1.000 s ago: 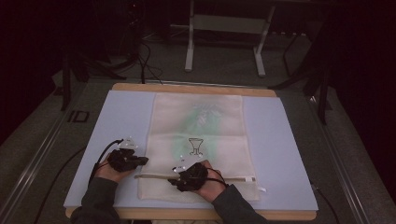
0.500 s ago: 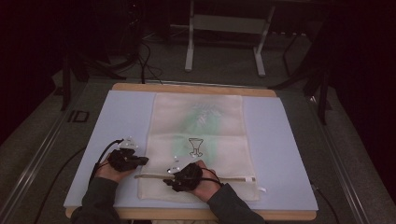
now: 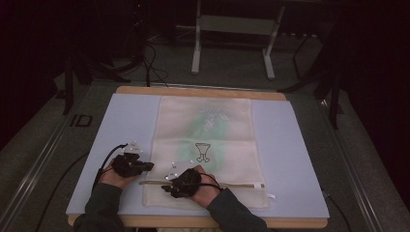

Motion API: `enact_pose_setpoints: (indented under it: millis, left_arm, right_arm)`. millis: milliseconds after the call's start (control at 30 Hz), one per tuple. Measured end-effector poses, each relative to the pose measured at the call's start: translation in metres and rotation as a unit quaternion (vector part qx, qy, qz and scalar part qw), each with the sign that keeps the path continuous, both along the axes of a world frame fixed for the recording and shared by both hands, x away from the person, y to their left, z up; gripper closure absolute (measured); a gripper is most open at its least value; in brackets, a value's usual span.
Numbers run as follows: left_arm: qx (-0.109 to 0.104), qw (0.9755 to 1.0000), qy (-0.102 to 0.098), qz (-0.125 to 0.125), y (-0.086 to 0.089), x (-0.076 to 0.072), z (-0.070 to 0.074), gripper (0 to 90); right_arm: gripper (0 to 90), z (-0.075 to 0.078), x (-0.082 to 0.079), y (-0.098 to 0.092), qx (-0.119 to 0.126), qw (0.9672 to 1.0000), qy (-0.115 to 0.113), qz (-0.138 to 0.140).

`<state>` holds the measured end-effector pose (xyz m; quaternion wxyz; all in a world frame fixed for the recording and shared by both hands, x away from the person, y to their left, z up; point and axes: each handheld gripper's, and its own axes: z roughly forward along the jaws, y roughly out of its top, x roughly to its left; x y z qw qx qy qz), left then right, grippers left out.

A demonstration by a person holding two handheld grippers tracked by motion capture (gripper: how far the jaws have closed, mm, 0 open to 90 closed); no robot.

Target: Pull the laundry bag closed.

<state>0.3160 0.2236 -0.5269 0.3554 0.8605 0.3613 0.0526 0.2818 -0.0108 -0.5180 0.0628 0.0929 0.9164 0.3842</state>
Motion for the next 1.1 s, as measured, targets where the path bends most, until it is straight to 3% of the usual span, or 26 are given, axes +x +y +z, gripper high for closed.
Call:
enact_pose_setpoints:
  millis: [433, 1100]
  left_arm:
    - [0.0, 1.0, 0.0, 0.0, 0.0, 0.0, 0.001, 88.9]
    - [-0.003, 1.0, -0.001, 0.003, 0.0, 0.001, 0.002, 88.1]
  right_arm:
    - [63.9, -0.004, 0.003, 0.016, 0.001, 0.9999, 0.007, 0.011]
    - [71.2, -0.008, 0.009, 0.042, 0.003, 0.9998, 0.012, 0.015]
